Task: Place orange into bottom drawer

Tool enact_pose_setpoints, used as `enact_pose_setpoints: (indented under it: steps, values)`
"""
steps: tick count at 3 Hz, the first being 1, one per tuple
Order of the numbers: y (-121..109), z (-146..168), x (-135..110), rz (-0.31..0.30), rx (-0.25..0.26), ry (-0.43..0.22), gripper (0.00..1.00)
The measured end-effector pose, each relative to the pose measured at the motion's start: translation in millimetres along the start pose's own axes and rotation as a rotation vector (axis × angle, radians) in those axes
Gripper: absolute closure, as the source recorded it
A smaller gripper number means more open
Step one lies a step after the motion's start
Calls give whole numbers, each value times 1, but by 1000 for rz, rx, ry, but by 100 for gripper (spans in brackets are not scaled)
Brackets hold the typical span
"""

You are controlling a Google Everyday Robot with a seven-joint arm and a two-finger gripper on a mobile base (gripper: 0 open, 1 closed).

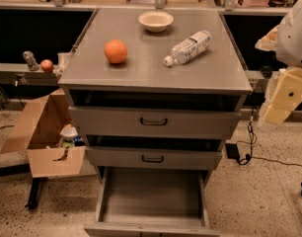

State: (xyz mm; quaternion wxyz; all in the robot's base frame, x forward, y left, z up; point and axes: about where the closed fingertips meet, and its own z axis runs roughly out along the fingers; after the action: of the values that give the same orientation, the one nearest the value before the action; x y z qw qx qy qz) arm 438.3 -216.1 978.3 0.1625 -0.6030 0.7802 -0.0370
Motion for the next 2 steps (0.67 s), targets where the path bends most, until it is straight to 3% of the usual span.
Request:
enact_pose_setpoints:
  steps: [1,2]
  values:
    - [0,0,0,0,0,0,0]
    - [-18,6,-15,-3,36,-61,0]
